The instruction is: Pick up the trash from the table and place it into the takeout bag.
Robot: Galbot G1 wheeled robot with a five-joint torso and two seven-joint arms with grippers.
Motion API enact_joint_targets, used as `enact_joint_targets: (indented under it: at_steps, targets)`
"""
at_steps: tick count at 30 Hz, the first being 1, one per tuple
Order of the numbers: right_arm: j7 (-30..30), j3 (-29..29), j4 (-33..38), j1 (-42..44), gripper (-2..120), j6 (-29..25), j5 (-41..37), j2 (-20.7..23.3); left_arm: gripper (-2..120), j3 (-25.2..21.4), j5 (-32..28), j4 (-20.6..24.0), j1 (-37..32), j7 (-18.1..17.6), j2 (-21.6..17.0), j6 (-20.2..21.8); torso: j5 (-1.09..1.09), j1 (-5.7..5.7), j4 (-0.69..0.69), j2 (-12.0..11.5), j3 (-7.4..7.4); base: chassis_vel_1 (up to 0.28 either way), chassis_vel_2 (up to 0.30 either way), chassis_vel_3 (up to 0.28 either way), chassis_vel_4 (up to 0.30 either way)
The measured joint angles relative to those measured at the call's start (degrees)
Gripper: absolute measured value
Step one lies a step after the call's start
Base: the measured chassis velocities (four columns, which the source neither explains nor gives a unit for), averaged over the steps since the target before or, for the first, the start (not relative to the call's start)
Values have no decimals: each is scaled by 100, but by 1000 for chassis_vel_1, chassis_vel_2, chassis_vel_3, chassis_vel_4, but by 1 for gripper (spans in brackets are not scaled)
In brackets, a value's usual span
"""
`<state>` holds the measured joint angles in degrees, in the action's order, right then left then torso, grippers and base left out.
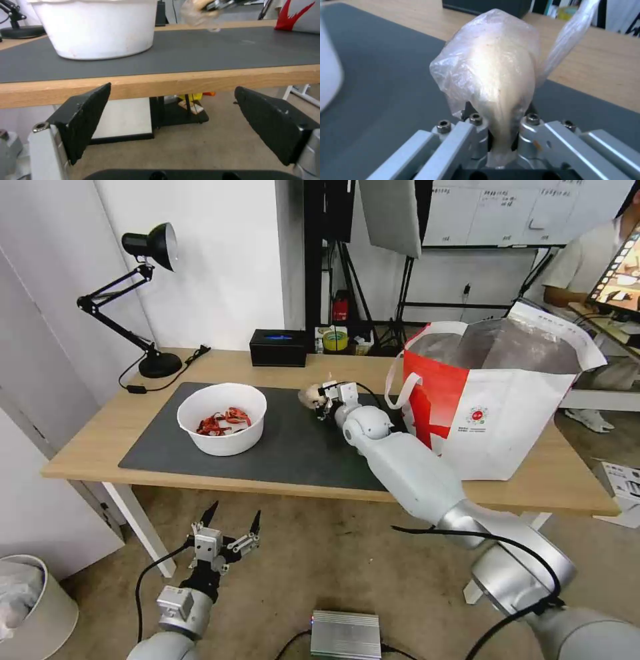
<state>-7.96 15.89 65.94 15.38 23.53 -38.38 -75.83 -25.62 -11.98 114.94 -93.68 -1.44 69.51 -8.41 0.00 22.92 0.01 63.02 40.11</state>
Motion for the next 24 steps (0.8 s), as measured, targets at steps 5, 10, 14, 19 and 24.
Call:
enact_joint_targets:
  at_steps: [5,10,14,19,24]
  targets:
    - [-370,-42,1413,537,7,154,-81,630,100,-22,-1,37,-50,-3,-4,1,1,-1,-2,0,0,0,0,0,0]
    - [-624,-458,2811,1208,6,310,-209,1194,100,-15,-1,48,-79,-6,7,3,0,-1,-2,0,-1,0,0,0,0]
    - [-768,-803,3660,1714,6,323,-213,1583,100,-1,-1,48,-91,-7,4,10,1,-1,-2,0,-1,0,0,0,0]
    - [-988,-1299,4385,2136,6,325,-252,1976,100,12,1,61,-94,-8,-12,23,1,-1,-2,0,-1,0,0,0,0]
    - [-1250,-1575,4685,2073,6,333,-423,2283,100,16,5,100,-110,-8,-11,36,1,-1,-2,0,-1,0,0,0,0]
